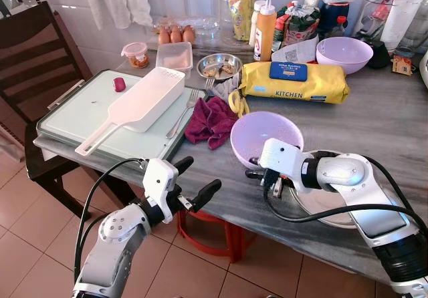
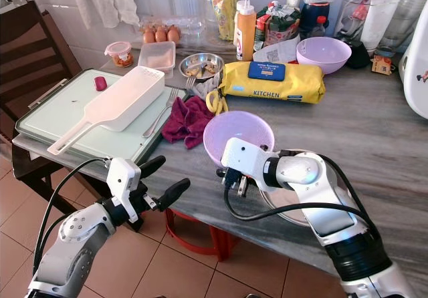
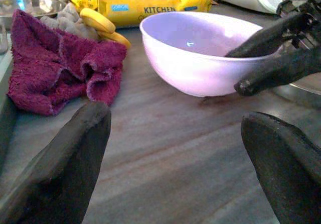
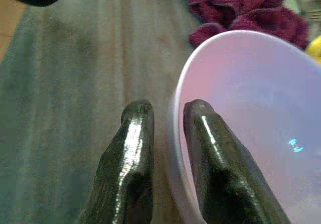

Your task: Setting the table

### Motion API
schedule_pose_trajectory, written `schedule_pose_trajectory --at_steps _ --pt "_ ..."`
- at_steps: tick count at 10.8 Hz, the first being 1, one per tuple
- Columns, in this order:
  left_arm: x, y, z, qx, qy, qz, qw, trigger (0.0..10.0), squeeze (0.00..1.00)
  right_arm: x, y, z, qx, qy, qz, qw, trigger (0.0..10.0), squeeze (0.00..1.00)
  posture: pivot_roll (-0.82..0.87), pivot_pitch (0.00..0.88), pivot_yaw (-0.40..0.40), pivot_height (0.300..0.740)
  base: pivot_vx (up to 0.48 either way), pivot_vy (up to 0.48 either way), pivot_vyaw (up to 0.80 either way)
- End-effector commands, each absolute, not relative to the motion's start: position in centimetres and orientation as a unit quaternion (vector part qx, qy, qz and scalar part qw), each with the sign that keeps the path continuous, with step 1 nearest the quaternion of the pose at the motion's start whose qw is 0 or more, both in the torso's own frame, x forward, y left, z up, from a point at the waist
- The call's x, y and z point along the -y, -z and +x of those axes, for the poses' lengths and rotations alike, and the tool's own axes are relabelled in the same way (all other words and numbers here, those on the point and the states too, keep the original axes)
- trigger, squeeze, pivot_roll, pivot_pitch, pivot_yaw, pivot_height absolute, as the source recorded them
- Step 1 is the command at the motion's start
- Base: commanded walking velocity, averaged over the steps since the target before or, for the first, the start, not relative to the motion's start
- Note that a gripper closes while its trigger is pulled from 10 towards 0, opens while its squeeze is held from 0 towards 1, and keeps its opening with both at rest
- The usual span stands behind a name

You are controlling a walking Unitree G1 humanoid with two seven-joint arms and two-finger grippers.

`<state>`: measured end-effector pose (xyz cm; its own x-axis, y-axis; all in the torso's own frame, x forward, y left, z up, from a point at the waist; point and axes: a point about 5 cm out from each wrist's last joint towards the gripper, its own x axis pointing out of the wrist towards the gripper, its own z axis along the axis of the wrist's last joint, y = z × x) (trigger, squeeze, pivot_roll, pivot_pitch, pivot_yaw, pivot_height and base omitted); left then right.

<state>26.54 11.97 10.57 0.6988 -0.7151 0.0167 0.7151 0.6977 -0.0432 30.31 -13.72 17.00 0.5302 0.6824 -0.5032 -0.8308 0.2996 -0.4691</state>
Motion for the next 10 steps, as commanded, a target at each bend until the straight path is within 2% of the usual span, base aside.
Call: schedule_pose_trajectory --at_steps 1,7,9,10 --pt "-12.2 -10.3 26.6 -0.008 0.385 -0.017 0.923 10.0 0.0 13.3 -17.8 30.4 -0.084 -0.469 -0.361 0.801 10.0 1.0 -0.1 0.075 0.092 0.74 0.0 0.0 0.0" --pt "-12.1 -10.3 26.8 -0.007 0.386 -0.017 0.922 10.0 0.0 12.7 -22.0 32.2 0.021 -0.41 -0.304 0.86 10.0 1.0 -0.1 0.071 0.094 0.74 0.0 0.0 0.0" --pt "-12.0 -10.3 26.9 -0.006 0.386 -0.017 0.922 10.0 0.0 12.7 -22.5 32.4 0.044 -0.398 -0.299 0.866 10.0 1.0 -0.1 0.069 0.092 0.74 0.0 0.0 0.0" --pt "-12.0 -10.3 26.9 -0.005 0.385 -0.018 0.923 10.0 0.0 13.1 -23.4 32.6 0.085 -0.355 -0.299 0.882 10.0 1.0 -0.1 0.07 0.09 0.74 0.0 0.0 0.0"
